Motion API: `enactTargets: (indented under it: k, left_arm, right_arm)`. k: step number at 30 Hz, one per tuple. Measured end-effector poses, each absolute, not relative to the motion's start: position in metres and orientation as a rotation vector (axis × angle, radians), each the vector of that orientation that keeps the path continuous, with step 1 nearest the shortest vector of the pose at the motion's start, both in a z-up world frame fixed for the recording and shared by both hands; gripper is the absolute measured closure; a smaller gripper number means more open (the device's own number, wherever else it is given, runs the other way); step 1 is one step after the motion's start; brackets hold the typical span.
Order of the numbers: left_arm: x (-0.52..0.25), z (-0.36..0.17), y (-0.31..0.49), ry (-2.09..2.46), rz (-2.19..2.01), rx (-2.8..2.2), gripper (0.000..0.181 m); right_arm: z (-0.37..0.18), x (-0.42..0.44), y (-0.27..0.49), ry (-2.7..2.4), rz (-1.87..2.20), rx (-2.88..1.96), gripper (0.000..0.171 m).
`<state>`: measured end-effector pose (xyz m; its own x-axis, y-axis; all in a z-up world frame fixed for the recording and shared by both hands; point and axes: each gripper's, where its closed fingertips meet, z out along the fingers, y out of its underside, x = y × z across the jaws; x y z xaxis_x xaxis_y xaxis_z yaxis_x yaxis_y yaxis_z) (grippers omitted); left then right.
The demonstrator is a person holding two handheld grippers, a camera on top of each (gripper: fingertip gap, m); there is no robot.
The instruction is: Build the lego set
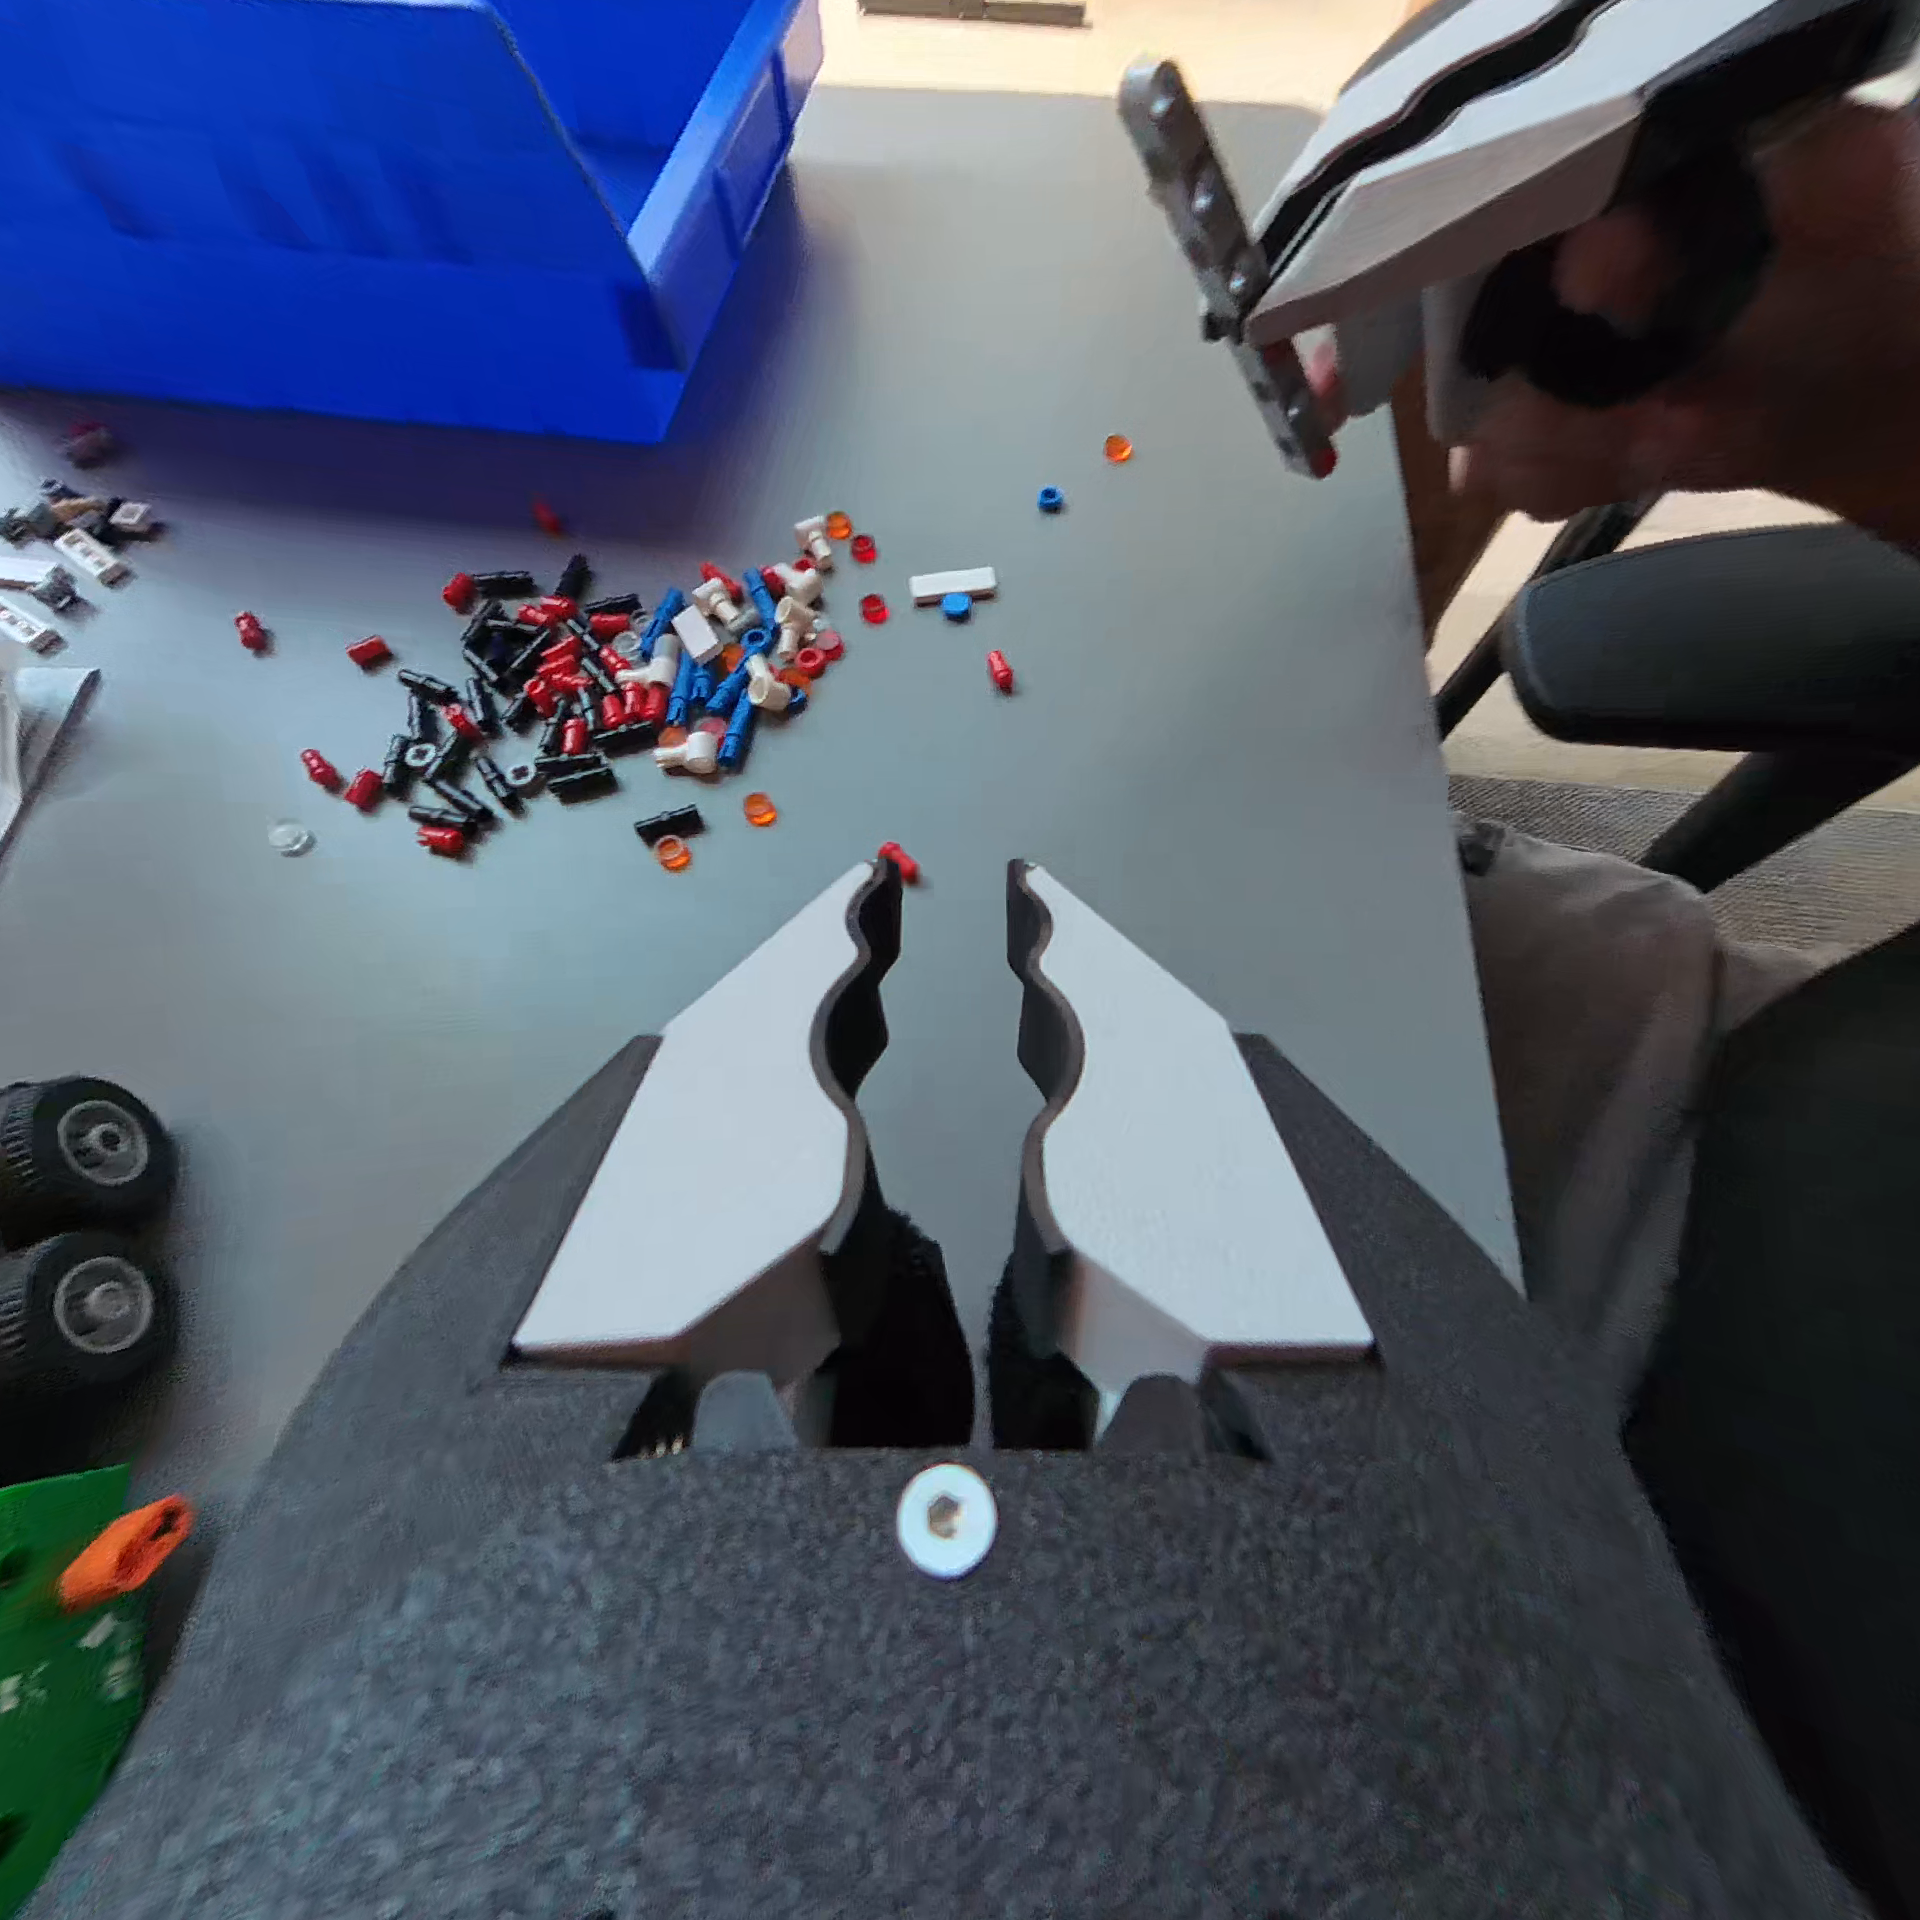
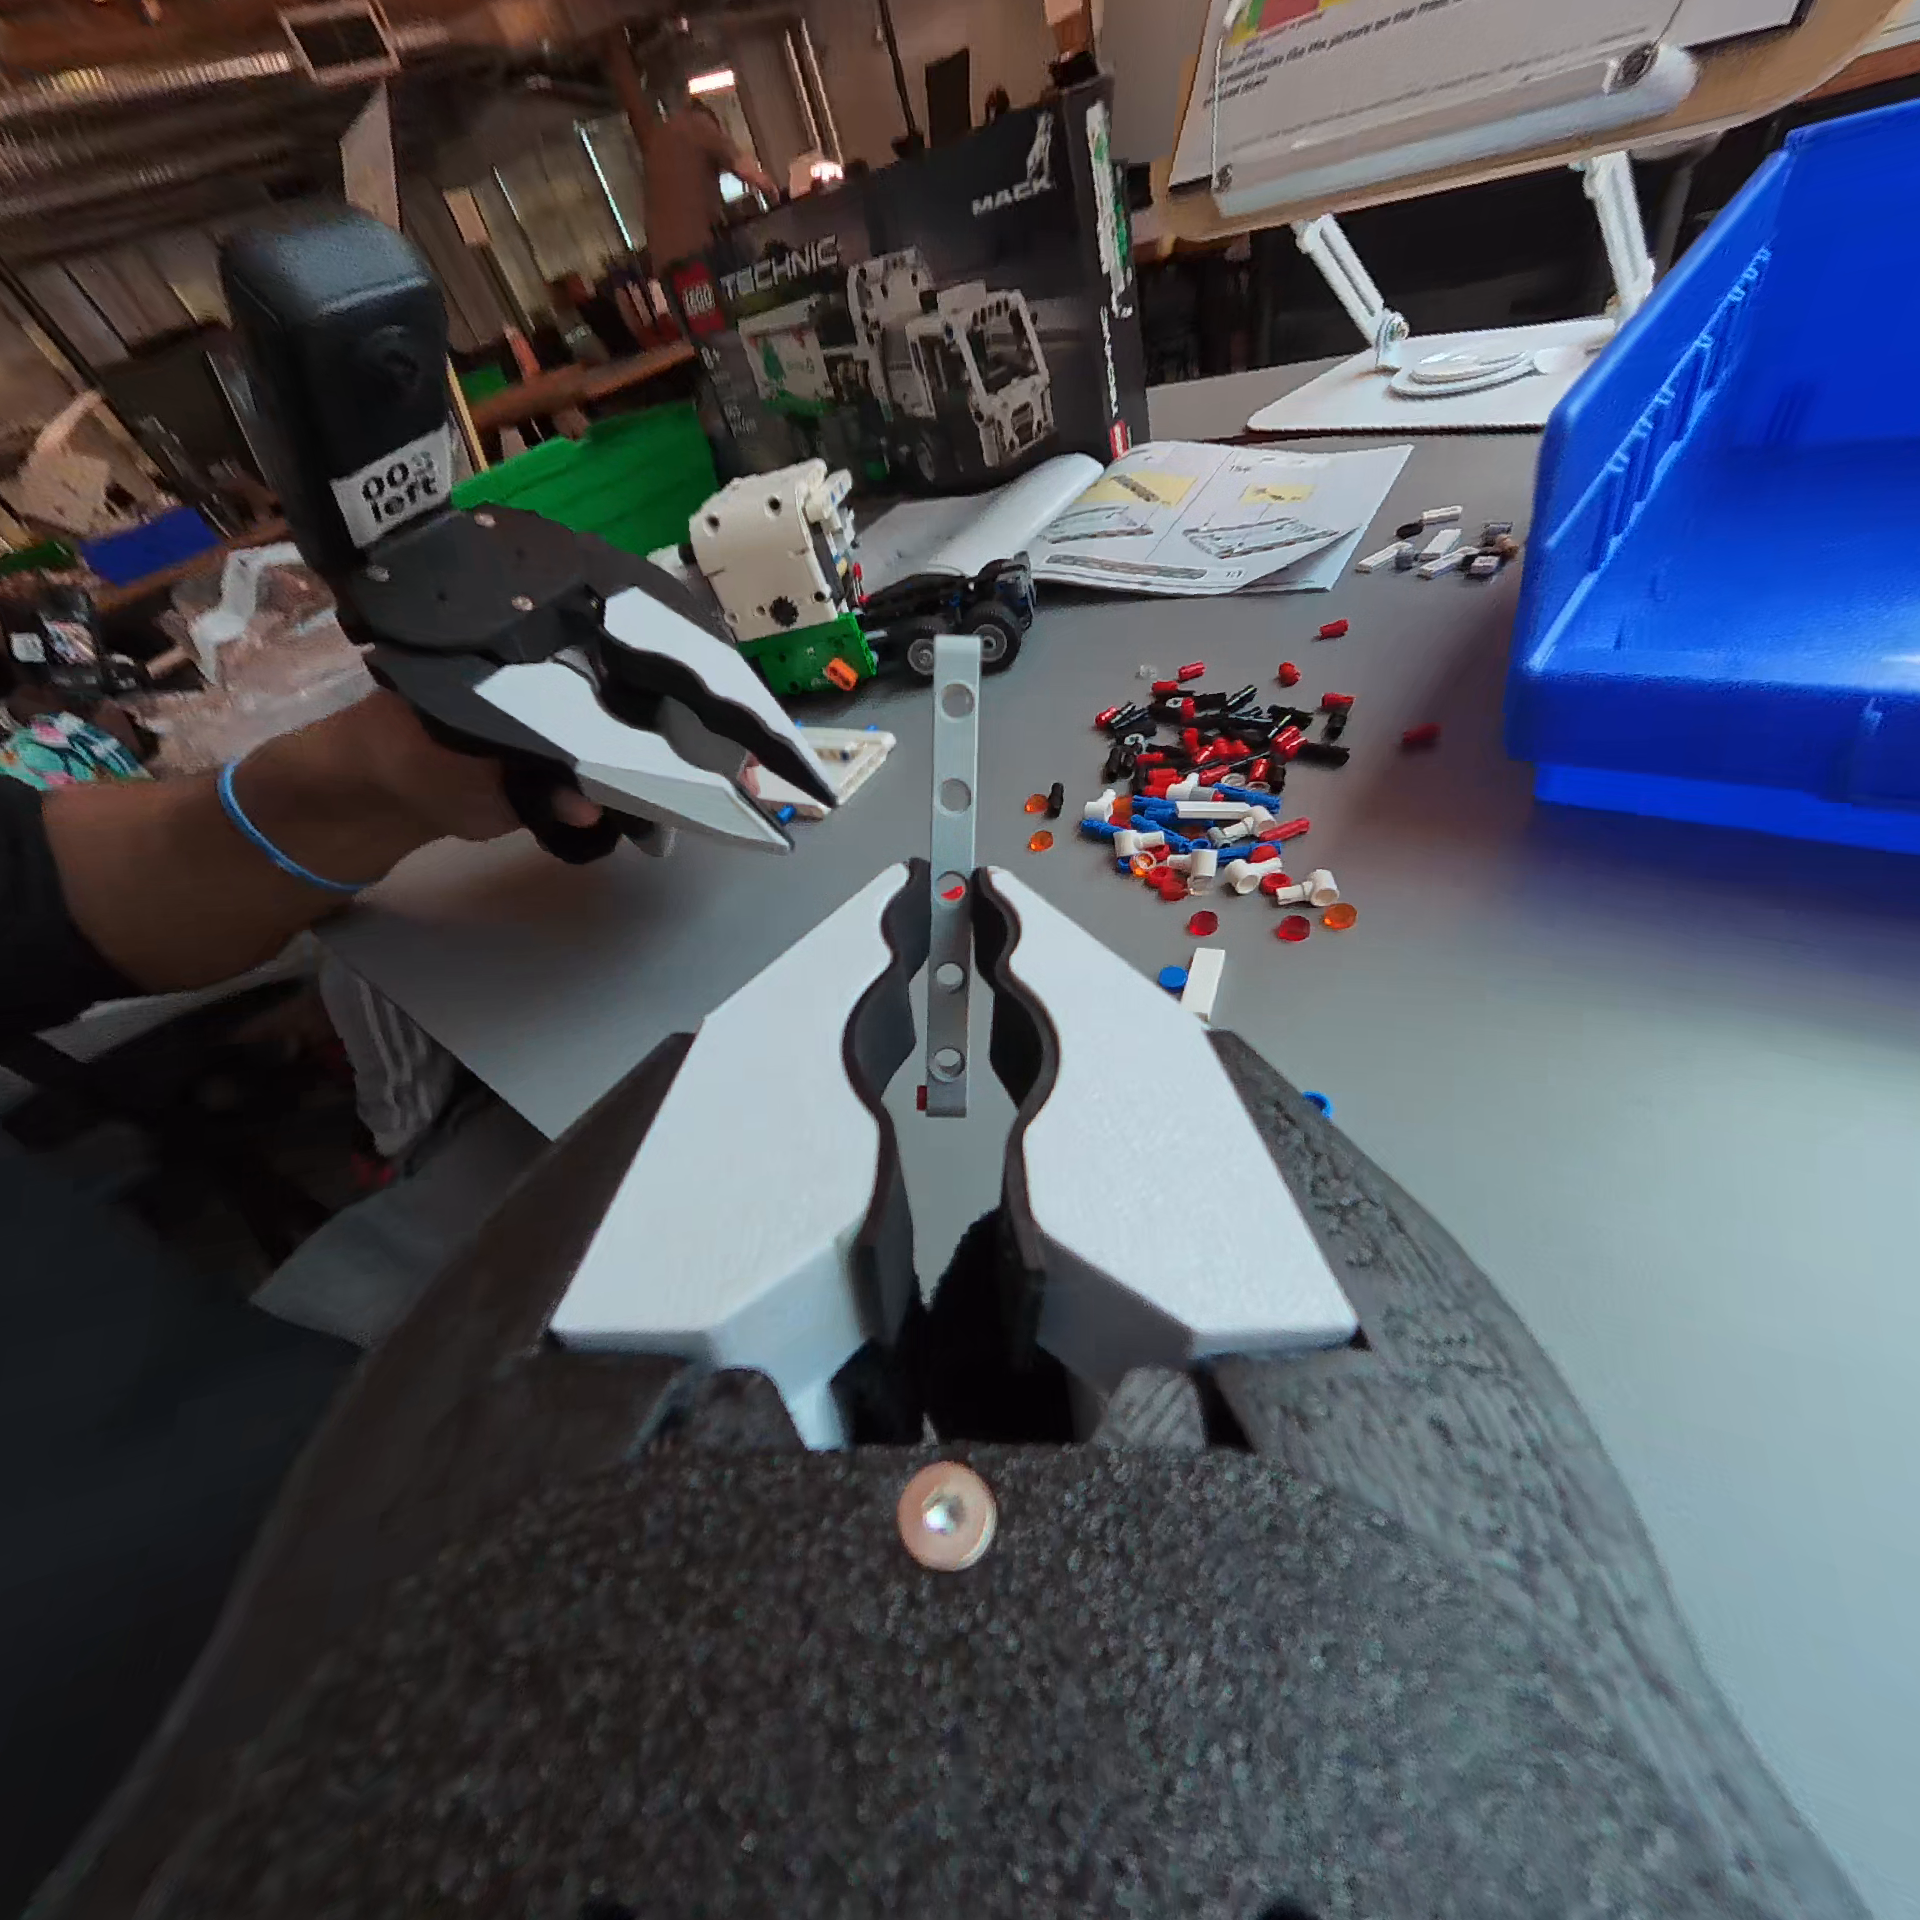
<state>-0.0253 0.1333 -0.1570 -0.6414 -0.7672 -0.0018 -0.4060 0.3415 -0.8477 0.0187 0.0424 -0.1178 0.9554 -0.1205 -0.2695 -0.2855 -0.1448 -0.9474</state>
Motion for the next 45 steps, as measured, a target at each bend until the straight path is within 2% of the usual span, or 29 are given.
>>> enactTargets:
  k: [5,9,19,30,37,45]
  left_arm:
    - [-0.010,-0.179,0.133,2.356,-1.041,-1.098,0.163]
    - [-0.003,-0.184,0.123,2.457,-1.074,-1.131,0.162]
    - [0.030,-0.192,0.073,2.404,-1.105,-1.075,0.164]
    - [0.035,-0.199,0.069,2.384,-1.040,-1.044,0.177]
    - [0.034,-0.199,0.075,2.374,-1.033,-1.043,0.178]
    - [-0.002,-0.146,0.087,2.252,-1.426,-0.975,0.178]
  right_arm:
    - [-0.114,0.021,0.039,0.337,0.303,-1.590,0.165]
    - [-0.110,0.029,0.034,0.347,0.314,-1.553,0.165]
    - [-0.122,0.039,0.030,0.387,0.333,-1.547,0.165]
    - [-0.122,0.044,0.027,0.406,0.364,-1.526,0.164]
    - [-0.123,0.042,0.029,0.401,0.362,-1.534,0.165]
    - [-0.117,0.027,0.052,0.282,0.107,-1.695,0.164]
